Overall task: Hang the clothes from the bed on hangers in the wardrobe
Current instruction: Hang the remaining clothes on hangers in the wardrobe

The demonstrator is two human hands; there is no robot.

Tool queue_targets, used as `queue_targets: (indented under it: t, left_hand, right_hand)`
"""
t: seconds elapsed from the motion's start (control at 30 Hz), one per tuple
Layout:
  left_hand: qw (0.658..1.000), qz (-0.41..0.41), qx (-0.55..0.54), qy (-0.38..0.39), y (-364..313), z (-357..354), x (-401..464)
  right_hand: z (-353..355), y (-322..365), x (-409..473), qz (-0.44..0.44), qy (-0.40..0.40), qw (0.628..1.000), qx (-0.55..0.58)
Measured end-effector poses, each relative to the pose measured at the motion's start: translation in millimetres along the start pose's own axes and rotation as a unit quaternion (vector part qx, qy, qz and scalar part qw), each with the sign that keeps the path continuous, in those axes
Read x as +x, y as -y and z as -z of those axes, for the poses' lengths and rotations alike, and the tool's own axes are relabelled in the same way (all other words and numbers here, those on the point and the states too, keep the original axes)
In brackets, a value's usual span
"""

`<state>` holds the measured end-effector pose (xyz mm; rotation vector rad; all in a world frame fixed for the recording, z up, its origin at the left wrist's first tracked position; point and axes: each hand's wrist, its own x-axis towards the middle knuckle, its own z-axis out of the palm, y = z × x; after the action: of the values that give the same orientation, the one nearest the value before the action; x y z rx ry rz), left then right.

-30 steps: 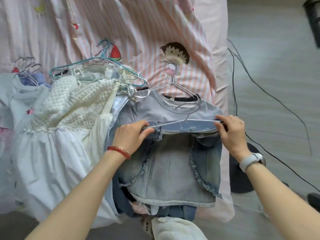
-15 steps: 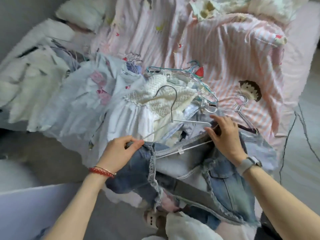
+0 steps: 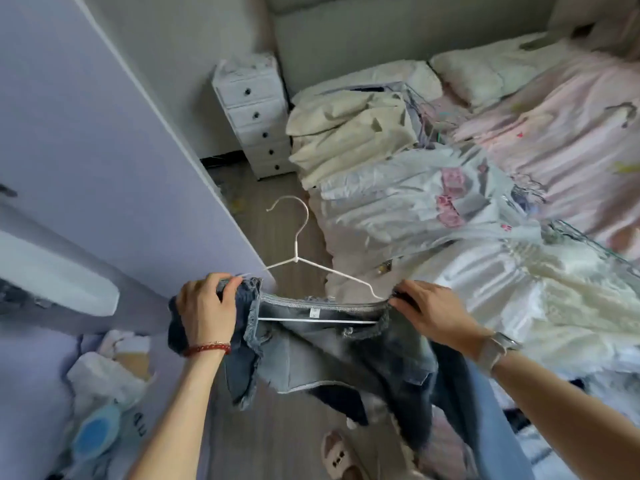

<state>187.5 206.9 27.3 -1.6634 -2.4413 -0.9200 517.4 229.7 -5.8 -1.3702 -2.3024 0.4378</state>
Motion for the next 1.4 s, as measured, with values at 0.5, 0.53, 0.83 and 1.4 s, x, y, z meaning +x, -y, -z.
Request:
queue_targets:
  t: [0.5, 0.53, 0.83, 1.4]
  left_hand:
    - [0.925, 0.214, 0.017, -0.313, 237, 162, 49]
    - [0.922, 0.225, 0.016, -0.316, 242, 171, 54]
    - [0.883, 0.155, 0.207, -0.391, 277, 279, 102]
    - [0.629, 0.095, 0.642, -0.429, 377, 391, 216]
  right_hand:
    - [-83, 286, 214, 0.299, -0.121, 0.942, 0.089]
    - [-86, 300, 224, 0.308, -0.125, 0.938, 0.097]
    - [-154, 448, 329, 0.301, -0.007, 0.931, 0.207]
    - [-244, 680, 483, 0.303, -0.01, 0.888, 0.347]
